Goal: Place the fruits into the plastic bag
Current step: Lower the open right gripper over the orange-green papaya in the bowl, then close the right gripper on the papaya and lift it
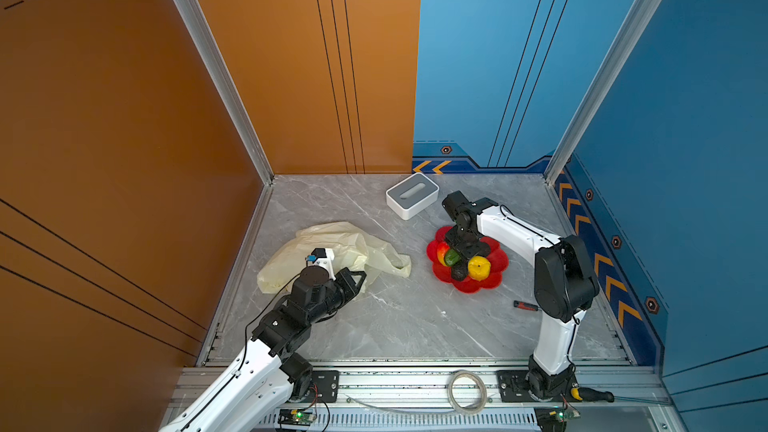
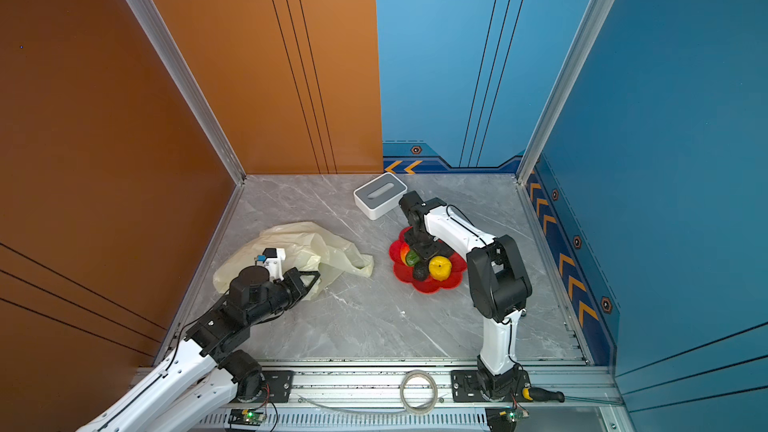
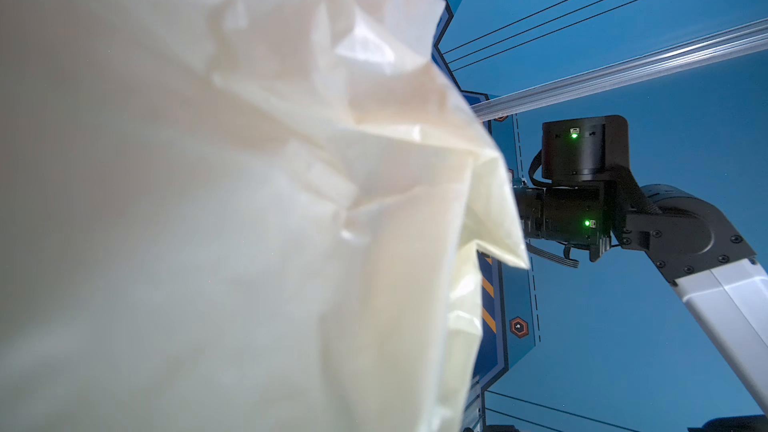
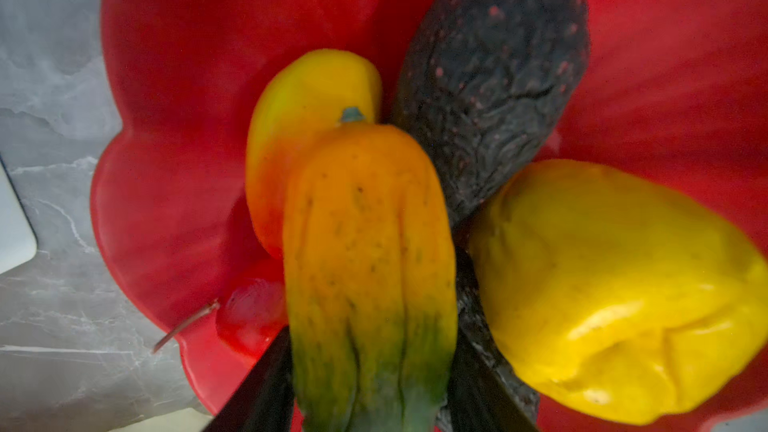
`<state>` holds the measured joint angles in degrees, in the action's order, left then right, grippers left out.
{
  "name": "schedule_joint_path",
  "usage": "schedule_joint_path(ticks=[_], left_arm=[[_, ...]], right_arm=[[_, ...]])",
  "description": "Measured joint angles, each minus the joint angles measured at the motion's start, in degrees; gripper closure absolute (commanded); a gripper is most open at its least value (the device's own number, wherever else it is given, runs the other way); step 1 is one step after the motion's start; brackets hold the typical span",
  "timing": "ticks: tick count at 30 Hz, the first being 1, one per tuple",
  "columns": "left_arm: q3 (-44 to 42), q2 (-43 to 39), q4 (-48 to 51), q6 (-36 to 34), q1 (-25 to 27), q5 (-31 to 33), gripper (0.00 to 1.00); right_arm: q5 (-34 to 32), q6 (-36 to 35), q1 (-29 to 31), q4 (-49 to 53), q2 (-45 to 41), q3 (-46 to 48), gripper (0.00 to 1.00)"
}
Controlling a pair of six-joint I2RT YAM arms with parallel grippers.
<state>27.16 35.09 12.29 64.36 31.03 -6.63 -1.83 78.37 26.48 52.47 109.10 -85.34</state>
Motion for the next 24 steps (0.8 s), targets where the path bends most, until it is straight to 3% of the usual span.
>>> schedule_joint_path(ticks=[5,14,24], left_arm=[[0.00,0.02,-0.02,0.00,-0.02,0.00,1.00],[0.00,0.26,-0.02,0.00,-0.02,0.00,1.00],[0.00,1.49,-0.11,-0.02,0.00,-0.04,1.00]], right_arm=[[-0.02,0.00,0.00,-0.20,0.00,0.00,0.69],[-0.37,-0.13,0.28,-0.20,-0.83,0.00,0.70],[-3.17,-3.06,1.90,-0.39,-9.40,-1.92,0.70]])
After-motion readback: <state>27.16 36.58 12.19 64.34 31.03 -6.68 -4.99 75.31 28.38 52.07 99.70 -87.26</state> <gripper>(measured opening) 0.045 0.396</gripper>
